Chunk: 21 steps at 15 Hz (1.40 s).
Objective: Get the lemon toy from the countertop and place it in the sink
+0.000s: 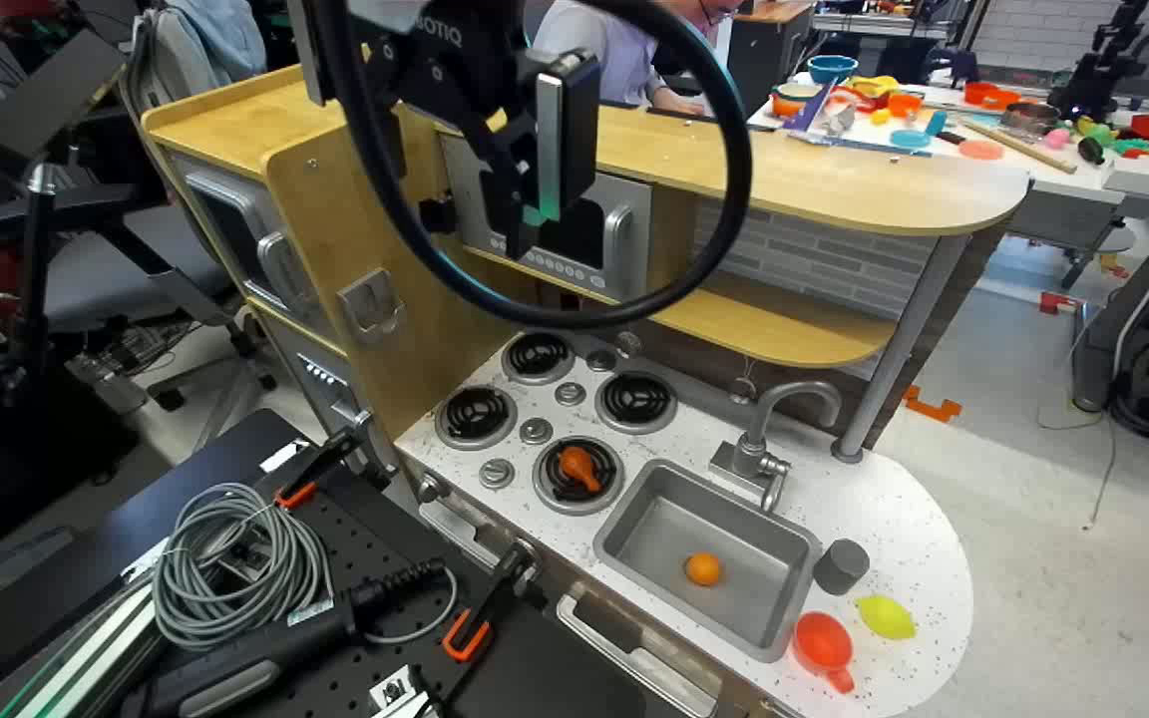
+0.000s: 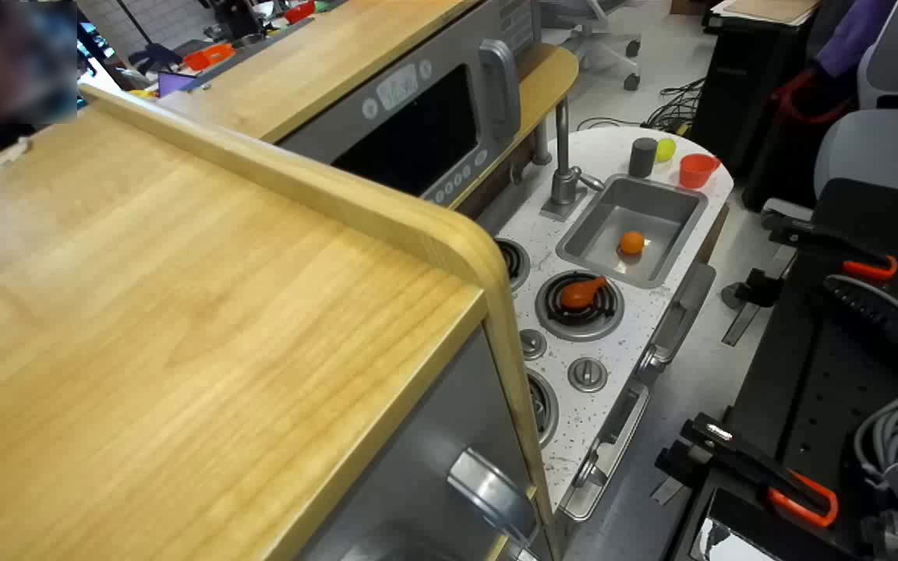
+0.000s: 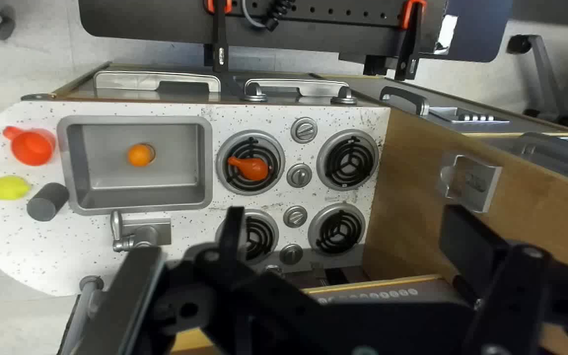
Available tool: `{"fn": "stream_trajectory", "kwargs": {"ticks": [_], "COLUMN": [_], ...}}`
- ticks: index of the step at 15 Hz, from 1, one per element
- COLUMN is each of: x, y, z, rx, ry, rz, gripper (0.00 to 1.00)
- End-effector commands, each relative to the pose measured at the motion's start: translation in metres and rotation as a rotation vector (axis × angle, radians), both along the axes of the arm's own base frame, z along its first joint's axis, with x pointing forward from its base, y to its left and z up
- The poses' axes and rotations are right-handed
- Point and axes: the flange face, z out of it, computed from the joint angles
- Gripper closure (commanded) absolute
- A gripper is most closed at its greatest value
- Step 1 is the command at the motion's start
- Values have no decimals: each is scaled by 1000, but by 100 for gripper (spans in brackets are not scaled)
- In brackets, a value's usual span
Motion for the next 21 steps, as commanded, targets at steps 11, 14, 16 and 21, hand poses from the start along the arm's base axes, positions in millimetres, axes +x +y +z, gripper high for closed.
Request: {"fn": "stream_trajectory", "kwargs": {"ticks": [11,14,16,21], "x": [0,0,0,0], "y": [0,0,0,-2], "z": [0,0,0,0], "rx": [0,0,0,-15], "ry": [1,1,1,-15], "rz": [0,0,0,-24], "gripper": [0,0,0,0]}}
